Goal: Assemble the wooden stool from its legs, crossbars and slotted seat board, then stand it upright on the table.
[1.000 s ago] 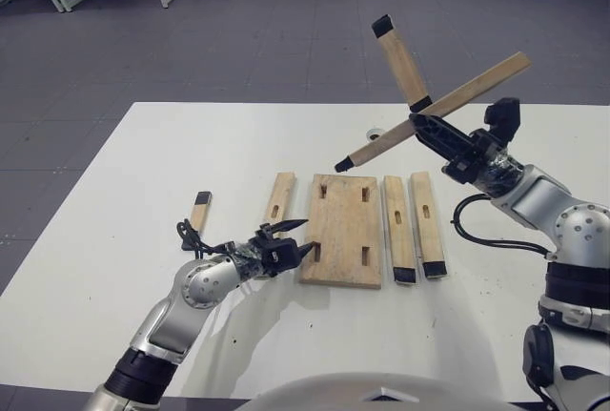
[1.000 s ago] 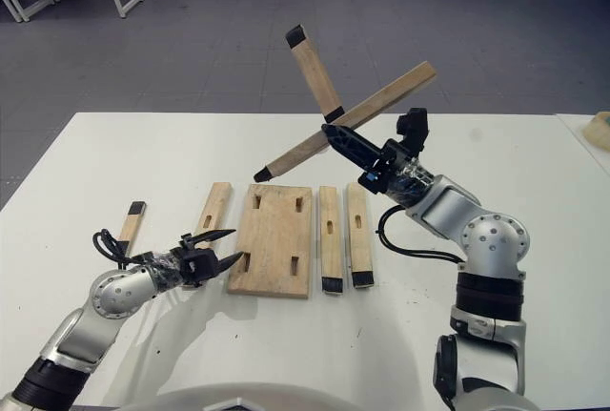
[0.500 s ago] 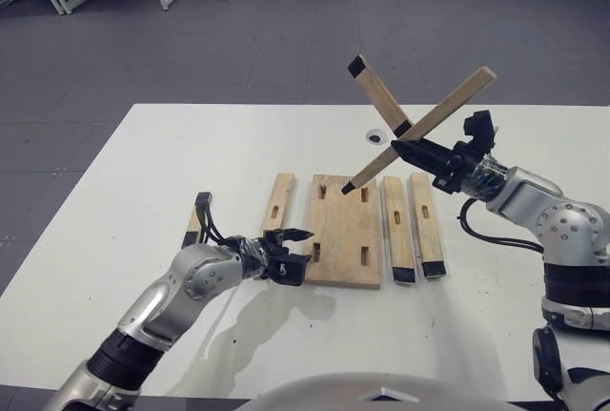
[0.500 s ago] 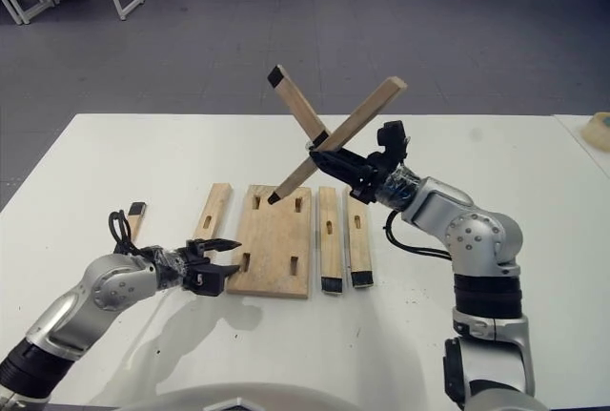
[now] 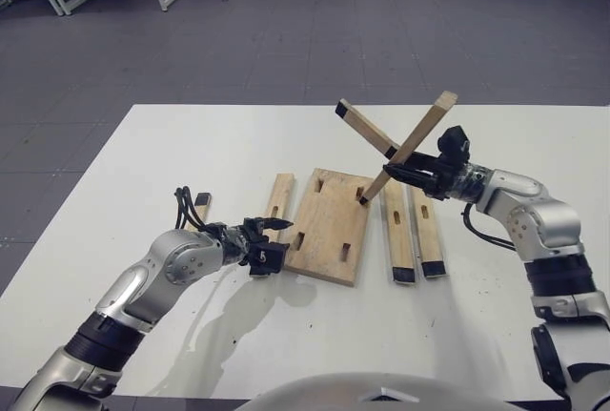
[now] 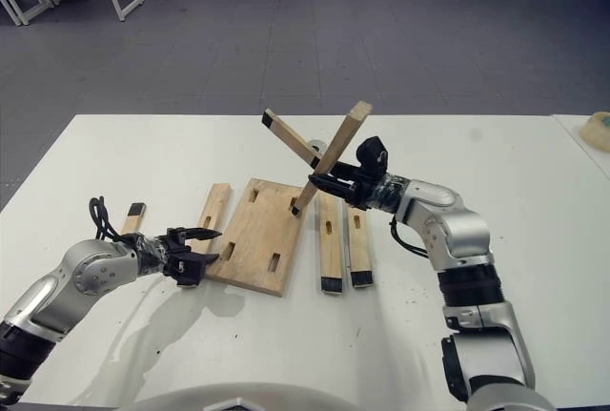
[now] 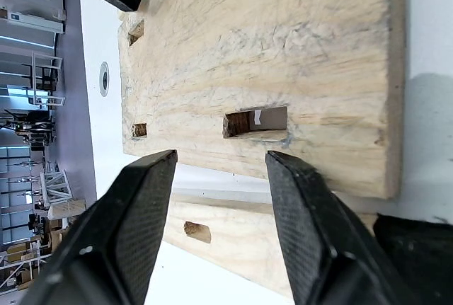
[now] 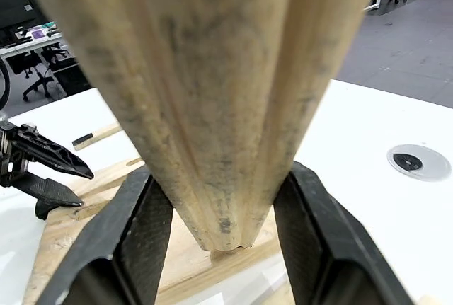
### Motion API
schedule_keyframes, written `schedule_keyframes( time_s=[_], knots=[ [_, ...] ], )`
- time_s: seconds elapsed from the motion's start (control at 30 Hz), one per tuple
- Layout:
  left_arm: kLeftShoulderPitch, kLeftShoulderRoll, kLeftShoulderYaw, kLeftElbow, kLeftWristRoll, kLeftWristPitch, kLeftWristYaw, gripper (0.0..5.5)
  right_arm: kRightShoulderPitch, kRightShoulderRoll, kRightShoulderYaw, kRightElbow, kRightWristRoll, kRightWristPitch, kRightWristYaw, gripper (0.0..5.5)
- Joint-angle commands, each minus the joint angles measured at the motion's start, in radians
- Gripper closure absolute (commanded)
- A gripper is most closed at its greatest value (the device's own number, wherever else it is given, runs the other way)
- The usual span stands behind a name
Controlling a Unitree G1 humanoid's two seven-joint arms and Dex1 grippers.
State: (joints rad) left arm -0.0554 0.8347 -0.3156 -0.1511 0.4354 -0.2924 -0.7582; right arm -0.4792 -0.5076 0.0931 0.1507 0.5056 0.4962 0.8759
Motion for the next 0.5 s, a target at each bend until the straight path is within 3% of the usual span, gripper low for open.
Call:
schedule_keyframes(
  time_s=[0.03, 0.27, 0.5],
  knots=[
    [0.048, 0.036, -0.053, 0.055, 0.015, -0.03, -0.06, 3.16, -0.099, 0.013, 0.026, 0.117, -0.06, -0.07, 0.084, 3.49],
    [0.049, 0.033, -0.06, 0.064, 0.013, -0.048, -0.064, 3.16, -0.207, 0.038, 0.089, 0.365, -0.17, -0.163, 0.242, 3.49],
    [0.042, 0.031, -0.065, 0.073, 0.009, -0.066, -0.064, 3.16, -0.377, 0.078, 0.168, 0.781, -0.311, -0.263, 0.373, 3.49]
  ],
)
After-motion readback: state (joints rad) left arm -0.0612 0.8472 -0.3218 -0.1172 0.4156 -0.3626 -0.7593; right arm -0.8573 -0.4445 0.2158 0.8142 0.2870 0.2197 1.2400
